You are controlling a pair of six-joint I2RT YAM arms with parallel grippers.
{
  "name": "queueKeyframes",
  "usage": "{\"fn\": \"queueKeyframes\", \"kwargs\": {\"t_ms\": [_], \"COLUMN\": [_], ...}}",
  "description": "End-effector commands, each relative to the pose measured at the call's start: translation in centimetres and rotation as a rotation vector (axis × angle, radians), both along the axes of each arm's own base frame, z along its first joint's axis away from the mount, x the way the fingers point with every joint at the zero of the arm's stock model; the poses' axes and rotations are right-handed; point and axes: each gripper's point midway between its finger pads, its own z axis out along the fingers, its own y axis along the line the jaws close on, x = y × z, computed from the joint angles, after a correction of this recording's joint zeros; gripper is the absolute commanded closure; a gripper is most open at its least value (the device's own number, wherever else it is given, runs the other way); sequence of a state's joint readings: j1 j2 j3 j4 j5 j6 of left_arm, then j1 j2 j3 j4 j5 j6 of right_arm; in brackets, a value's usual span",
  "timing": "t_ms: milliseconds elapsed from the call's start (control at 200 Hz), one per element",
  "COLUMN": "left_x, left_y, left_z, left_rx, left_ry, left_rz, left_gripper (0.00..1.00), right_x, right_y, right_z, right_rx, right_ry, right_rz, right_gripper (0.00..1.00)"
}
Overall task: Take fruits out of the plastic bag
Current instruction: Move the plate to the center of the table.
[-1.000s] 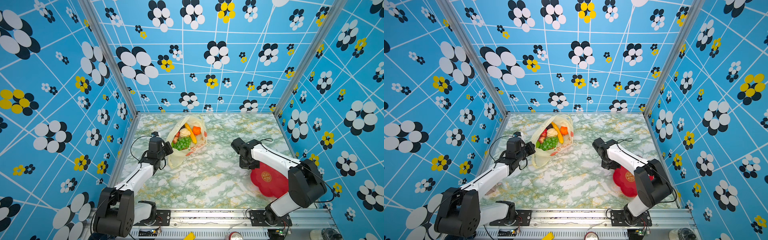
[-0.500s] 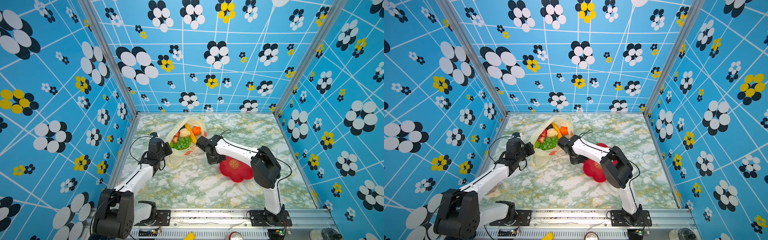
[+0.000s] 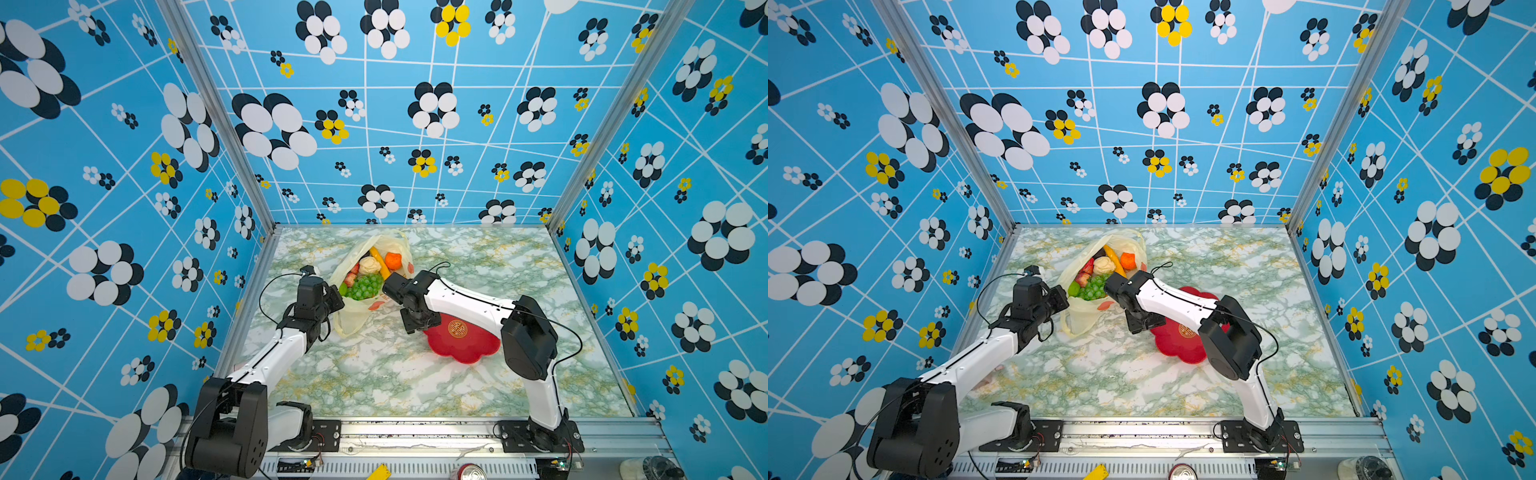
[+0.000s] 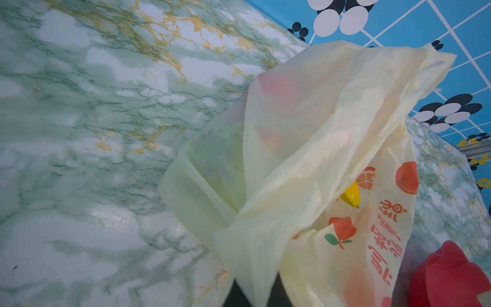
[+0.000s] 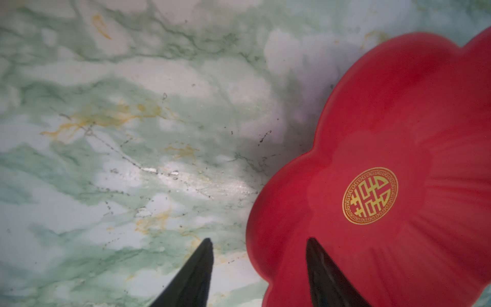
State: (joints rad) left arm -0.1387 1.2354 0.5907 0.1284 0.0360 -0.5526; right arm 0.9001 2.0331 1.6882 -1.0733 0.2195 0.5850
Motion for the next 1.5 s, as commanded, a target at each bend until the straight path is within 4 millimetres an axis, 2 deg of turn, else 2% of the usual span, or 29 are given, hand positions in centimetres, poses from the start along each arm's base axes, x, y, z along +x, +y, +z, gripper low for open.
{"fn": "queueKeyframes", "kwargs": {"t_ms": [0,50,65,150,215,245,305,385,595,705,855,1150,1494], "left_x": [-0.1,-0.1,0.0,0.0,0.0,0.0,0.0,0.1,0.2,0.2,0.2,0.1,0.1], "left_y": [0.2,0.2,0.2,0.1,0.1,0.1,0.1,0.0,-0.1,-0.1,-0.1,0.1,0.3], "left_z": [0.4,0.4,0.5,0.6,0.6,0.4,0.2,0.1,0.0,-0.2,-0.3,-0.2,-0.2], "left_rx": [0.024,0.024,0.022,0.019,0.019,0.020,0.021,0.020,0.016,0.015,0.017,0.022,0.029], "left_ry": [-0.022,-0.022,-0.024,-0.025,-0.027,-0.024,-0.020,-0.018,-0.018,-0.014,-0.012,-0.019,-0.021], "left_rz": [-0.001,-0.002,-0.002,-0.009,-0.009,-0.009,-0.008,-0.012,-0.015,-0.013,-0.013,-0.006,0.004], "left_gripper": [0.98,0.98,0.98,0.98,0.98,0.98,0.99,0.99,0.99,0.99,0.99,0.99,0.99], "right_x": [-1.0,-0.5,-0.6,0.6,1.1,1.2,1.3,1.3,0.7,0.8,1.8,2.9,2.8], "right_y": [-1.2,-2.6,-3.7,-8.5,-12.1,-13.6,-16.2,-18.5,-22.5,-22.8,-21.3,-19.6,-14.7], "right_z": [4.3,5.4,5.0,5.6,5.2,5.0,4.4,3.6,0.1,-1.5,-2.4,-3.7,-3.9], "right_rx": [0.085,0.120,0.110,0.104,0.075,0.067,0.065,0.096,0.184,0.249,0.332,0.348,0.297], "right_ry": [-0.009,-0.032,-0.025,-0.062,-0.067,-0.067,-0.065,-0.083,-0.057,-0.030,-0.014,0.013,0.042], "right_rz": [0.022,-0.011,-0.027,-0.147,-0.231,-0.266,-0.339,-0.418,-0.559,-0.603,-0.614,-0.589,-0.439], "right_gripper": [0.31,0.26,0.24,0.14,0.11,0.03,0.02,0.01,0.01,0.01,0.01,0.13,0.15]}}
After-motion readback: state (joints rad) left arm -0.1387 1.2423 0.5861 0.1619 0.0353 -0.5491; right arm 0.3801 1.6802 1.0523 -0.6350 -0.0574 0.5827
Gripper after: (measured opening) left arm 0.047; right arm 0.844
